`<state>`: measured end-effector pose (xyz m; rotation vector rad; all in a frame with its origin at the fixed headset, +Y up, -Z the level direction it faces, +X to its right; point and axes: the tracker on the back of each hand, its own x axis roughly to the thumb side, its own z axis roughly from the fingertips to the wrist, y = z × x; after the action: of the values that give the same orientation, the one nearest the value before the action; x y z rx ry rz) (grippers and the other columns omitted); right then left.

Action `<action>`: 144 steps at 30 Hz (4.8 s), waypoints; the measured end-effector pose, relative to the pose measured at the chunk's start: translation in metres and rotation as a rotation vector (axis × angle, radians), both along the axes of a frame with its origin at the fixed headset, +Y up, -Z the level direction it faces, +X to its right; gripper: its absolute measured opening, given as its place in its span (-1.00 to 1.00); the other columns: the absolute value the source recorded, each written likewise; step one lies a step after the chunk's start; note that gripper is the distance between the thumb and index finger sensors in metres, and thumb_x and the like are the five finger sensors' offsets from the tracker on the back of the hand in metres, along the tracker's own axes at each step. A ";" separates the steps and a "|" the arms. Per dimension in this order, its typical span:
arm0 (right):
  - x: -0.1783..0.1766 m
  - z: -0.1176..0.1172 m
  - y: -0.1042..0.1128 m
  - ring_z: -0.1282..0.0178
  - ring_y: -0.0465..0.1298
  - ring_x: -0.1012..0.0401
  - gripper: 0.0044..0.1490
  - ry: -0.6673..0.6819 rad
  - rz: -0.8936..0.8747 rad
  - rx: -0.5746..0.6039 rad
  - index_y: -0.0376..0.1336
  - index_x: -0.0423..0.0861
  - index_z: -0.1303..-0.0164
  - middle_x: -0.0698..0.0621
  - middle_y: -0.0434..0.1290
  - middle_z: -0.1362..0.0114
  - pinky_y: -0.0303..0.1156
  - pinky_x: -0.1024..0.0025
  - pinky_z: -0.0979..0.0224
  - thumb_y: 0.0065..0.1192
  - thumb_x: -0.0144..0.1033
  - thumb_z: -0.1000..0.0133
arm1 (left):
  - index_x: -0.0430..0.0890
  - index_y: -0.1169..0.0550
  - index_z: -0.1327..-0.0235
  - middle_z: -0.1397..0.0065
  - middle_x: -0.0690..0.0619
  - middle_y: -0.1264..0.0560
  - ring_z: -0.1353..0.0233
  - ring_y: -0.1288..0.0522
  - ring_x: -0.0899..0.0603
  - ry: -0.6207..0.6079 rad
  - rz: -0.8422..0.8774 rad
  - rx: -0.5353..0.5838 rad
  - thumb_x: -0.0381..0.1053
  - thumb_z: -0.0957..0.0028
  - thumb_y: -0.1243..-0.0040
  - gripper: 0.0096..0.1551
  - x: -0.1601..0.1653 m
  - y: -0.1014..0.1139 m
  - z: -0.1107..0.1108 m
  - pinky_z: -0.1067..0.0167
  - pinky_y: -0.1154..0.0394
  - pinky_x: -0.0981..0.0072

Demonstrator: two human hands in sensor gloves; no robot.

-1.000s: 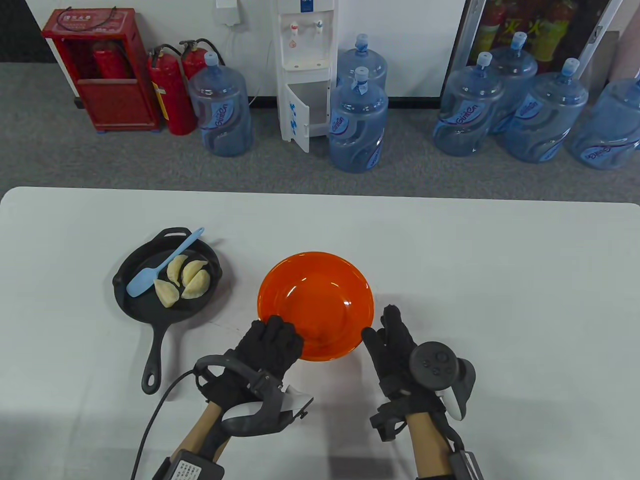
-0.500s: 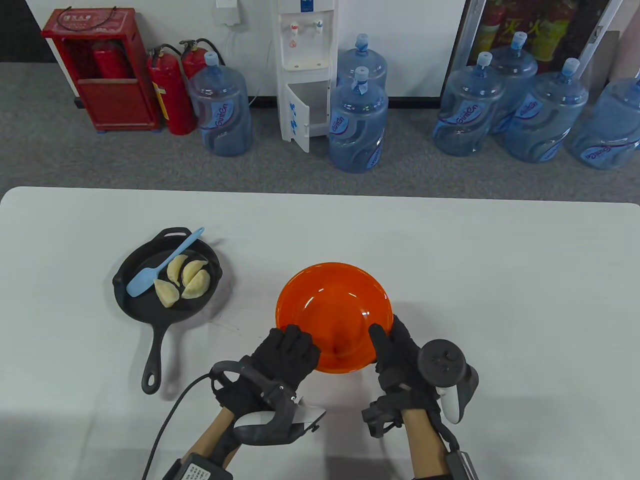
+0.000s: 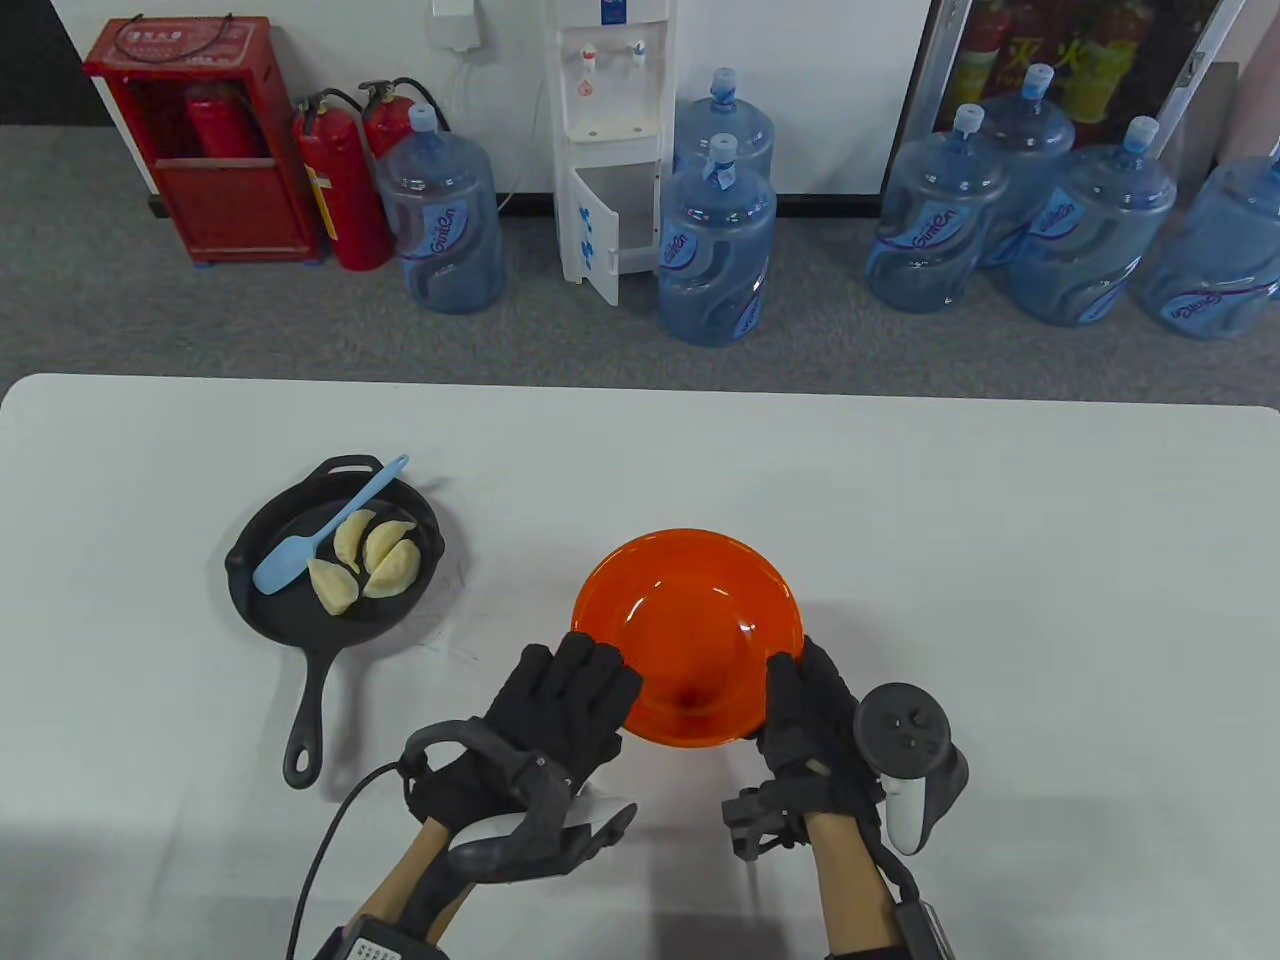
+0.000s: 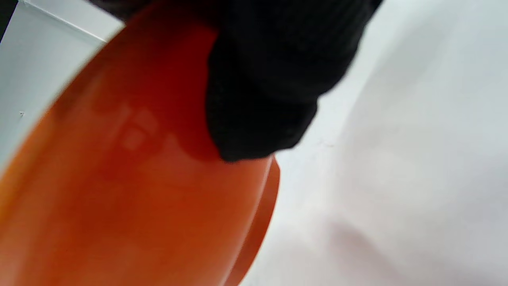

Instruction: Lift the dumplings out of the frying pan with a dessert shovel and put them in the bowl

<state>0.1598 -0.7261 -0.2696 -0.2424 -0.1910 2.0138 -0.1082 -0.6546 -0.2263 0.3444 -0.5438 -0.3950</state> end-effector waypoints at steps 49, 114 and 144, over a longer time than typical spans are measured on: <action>0.108 -0.072 0.018 0.17 0.76 0.07 -0.26 -0.280 0.036 -0.168 0.13 -0.49 -0.61 -0.44 0.43 -0.44 0.74 0.50 0.13 0.10 -0.25 -0.42 | 0.13 0.07 -0.79 -0.83 -0.11 0.15 -0.75 0.22 -0.40 0.625 0.326 -0.294 0.41 -0.20 0.35 -0.11 -0.158 -0.072 -0.060 -0.58 0.12 -0.31; 0.015 0.002 0.038 -0.80 -0.18 -0.26 -0.06 0.102 0.862 0.107 -0.22 -0.05 -0.90 -0.21 -0.30 -0.87 -0.02 -0.37 -0.64 -0.20 0.21 -0.41 | 0.11 0.09 -0.79 -0.82 -0.15 0.17 -0.75 0.21 -0.42 0.632 0.323 -0.366 0.41 -0.22 0.32 -0.10 -0.154 -0.081 -0.059 -0.57 0.11 -0.32; 0.011 0.006 0.009 -0.80 -0.12 -0.24 -0.03 0.140 0.870 0.129 -0.20 -0.10 -0.88 -0.20 -0.22 -0.88 0.01 -0.35 -0.65 -0.15 0.21 -0.40 | -0.10 -0.16 -0.75 -0.77 -0.16 -0.18 -0.73 -0.25 -0.41 0.995 0.429 -0.323 0.34 -0.23 0.10 -0.10 -0.230 -0.051 -0.073 -0.53 -0.26 -0.37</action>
<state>0.1710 -0.7170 -0.2633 0.0918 -0.3820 2.8518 -0.3379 -0.7060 -0.2990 -0.0755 0.4412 -0.0256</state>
